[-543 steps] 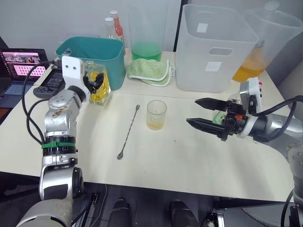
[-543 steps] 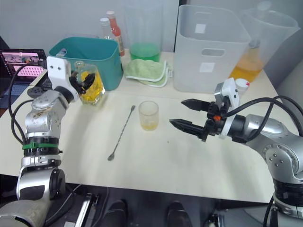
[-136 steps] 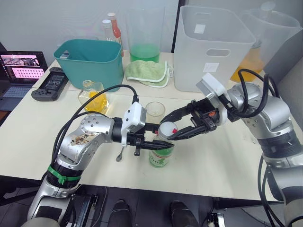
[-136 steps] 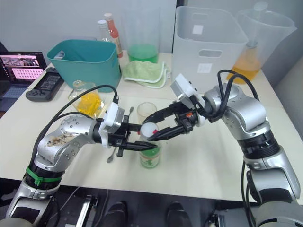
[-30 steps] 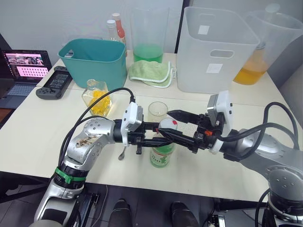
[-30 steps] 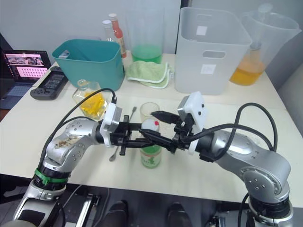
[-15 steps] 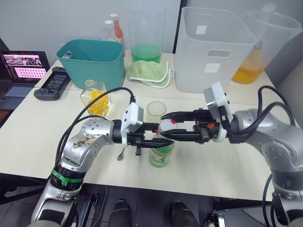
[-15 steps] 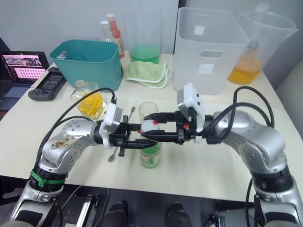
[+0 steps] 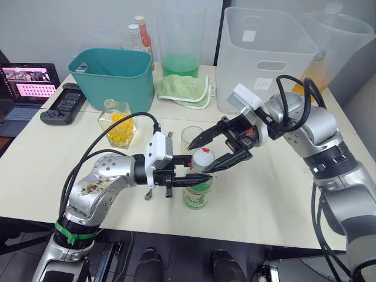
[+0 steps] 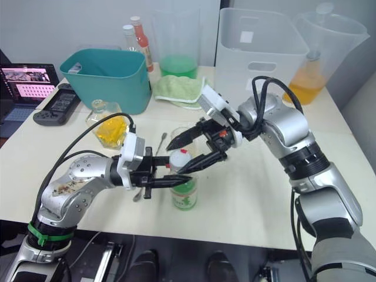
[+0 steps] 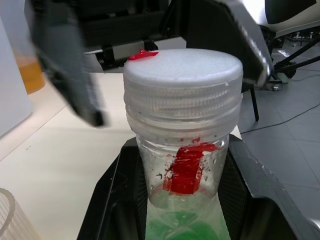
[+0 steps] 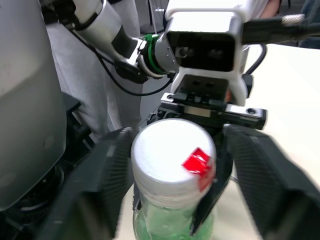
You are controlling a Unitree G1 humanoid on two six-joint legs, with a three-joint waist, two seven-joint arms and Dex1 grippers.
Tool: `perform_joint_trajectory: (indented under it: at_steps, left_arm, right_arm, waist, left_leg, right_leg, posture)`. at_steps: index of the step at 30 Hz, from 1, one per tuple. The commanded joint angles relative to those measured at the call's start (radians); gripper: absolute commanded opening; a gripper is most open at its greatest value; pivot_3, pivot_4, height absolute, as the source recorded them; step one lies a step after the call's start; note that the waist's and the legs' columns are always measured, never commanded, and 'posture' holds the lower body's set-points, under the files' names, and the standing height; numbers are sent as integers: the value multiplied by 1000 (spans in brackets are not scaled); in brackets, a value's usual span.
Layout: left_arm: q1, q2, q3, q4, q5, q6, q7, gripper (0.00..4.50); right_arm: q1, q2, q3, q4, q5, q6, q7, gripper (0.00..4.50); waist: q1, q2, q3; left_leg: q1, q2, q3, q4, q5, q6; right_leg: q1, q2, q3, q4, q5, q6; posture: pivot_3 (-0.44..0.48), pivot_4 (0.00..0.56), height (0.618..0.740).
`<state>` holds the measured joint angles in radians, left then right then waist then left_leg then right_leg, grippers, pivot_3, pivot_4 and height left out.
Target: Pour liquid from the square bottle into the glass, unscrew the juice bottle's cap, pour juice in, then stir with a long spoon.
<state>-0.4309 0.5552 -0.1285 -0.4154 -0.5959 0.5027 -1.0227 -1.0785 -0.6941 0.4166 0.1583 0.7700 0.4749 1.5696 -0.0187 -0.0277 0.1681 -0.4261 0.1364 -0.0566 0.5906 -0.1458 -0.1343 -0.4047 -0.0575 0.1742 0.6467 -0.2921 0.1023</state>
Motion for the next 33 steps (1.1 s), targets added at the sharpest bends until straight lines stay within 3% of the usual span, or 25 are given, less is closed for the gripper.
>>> perform_joint_trajectory:
  at_steps: [1,8,12,18,25,29,33]
  left_arm:
    - [8,8,0,-7,5,9,12,1505]
    - [-16,-10,-18,12,-5,9,-1,1505]
    - [-52,-31,-43,62,-8,0,-44,1505]
    - [-74,-54,-60,108,4,-21,-87,1505]
    - [-93,-77,-67,145,7,-25,-110,1505]
    - [-100,-80,-68,154,15,-29,-113,1505]
    - [-102,-77,-66,156,22,-31,-109,1505]
  right_arm:
    - [7,-12,-109,-12,21,57,33,4452]
    - [245,-81,-360,-307,92,191,-231,4452]
    - [463,-23,-512,-625,185,313,-646,4452]
    - [608,9,-574,-853,290,420,-982,4452]
    - [625,14,-572,-896,323,431,-1119,4452]
    - [621,5,-558,-887,353,425,-1113,3336]
    - [605,-17,-527,-869,344,420,-1057,1931]
  waist:
    - [1,0,0]
    - [7,0,0]
    - [6,0,0]
    - [8,0,0]
    - [9,0,0]
    - [9,0,0]
    - [8,0,0]
  left_leg:
    - [0,0,0,0,0,0]
    - [-1,0,0,0,0,0]
    - [0,0,0,0,0,0]
    - [-2,0,0,2,0,0]
    - [-2,0,0,2,0,0]
    - [-2,0,0,2,0,0]
    - [-2,0,0,2,0,0]
  right_leg:
    - [0,0,0,0,0,0]
    - [0,0,0,0,0,0]
    - [0,0,0,0,0,0]
    - [0,0,0,-1,0,0]
    - [0,0,0,-1,0,0]
    - [0,0,0,-1,0,0]
    - [0,0,0,-1,0,0]
  posture:
    - [0,150,733]
    - [0,150,733]
    - [0,150,733]
    - [0,150,733]
    - [0,150,733]
    - [0,150,733]
    - [0,150,733]
